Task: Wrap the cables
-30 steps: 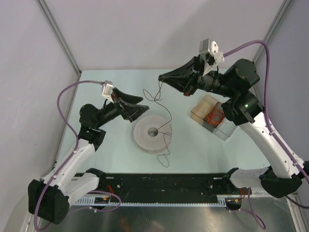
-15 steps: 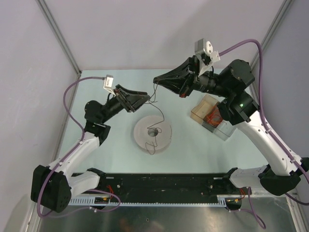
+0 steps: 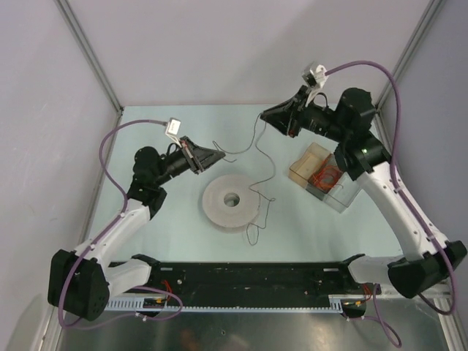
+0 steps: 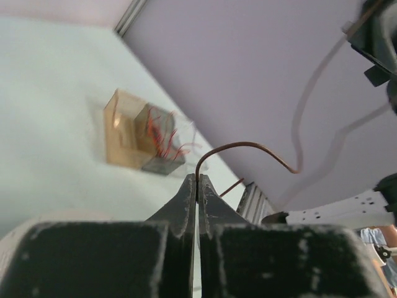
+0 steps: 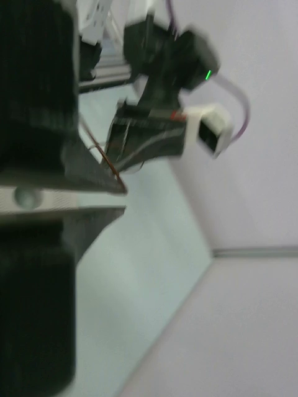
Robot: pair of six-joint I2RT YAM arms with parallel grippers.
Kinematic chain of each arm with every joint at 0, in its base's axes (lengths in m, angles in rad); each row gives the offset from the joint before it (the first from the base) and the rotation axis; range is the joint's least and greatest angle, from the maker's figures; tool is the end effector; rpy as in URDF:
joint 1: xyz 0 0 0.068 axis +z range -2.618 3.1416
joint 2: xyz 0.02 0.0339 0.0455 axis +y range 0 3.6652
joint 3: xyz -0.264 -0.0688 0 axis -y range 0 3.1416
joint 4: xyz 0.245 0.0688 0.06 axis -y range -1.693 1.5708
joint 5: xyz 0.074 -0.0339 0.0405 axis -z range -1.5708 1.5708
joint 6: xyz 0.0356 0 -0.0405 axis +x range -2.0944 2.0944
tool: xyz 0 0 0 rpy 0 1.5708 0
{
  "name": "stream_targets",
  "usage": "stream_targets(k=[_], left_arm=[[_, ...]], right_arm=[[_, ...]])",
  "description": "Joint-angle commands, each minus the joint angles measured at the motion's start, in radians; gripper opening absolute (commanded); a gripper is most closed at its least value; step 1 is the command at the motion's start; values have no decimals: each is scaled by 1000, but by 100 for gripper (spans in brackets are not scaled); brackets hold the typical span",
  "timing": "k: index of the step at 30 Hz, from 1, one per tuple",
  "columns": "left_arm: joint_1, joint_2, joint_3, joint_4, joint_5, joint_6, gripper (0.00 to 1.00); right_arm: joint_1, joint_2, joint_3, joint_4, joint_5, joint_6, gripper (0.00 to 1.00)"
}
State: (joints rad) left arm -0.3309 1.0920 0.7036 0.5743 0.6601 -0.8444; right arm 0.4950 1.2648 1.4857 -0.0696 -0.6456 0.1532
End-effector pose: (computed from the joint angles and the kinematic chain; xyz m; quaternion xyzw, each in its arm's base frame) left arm 0.2277 -0.1013 0.3294 0.0879 0.6475 -0.5759 0.4913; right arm 0.2253 0.1460 0.4929 -0.3422 0.5681 0.4250 0.6161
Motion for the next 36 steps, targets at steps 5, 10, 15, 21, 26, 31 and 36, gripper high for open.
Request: stream_targets(k=[5,10,15,21,26,31,36], left_arm=[[148,33,31,-416,-67,153,0],[256,67,103,-604,-176,255,0],[273,74,85,-629,-173,293,0],[273,67,72,-630,-159,309,0],[274,48,62,-630,-155,324,0],[274,51,62,-629,-138,330,0],[273,63,73,-629,-127,336,0]], right_arm=[[-129,162,-107,-268,75,-261,66],[-201,214,-109,-471,145,-446,84],[-207,161,-149,-700,71,-565,79],[29,-17,-370,-841,148,-673,79],[87,-26,-522,-842,196,-716,79],[179,17,-591,-808,293,-776,80],[227,76,-666,-751,355,-812,77]])
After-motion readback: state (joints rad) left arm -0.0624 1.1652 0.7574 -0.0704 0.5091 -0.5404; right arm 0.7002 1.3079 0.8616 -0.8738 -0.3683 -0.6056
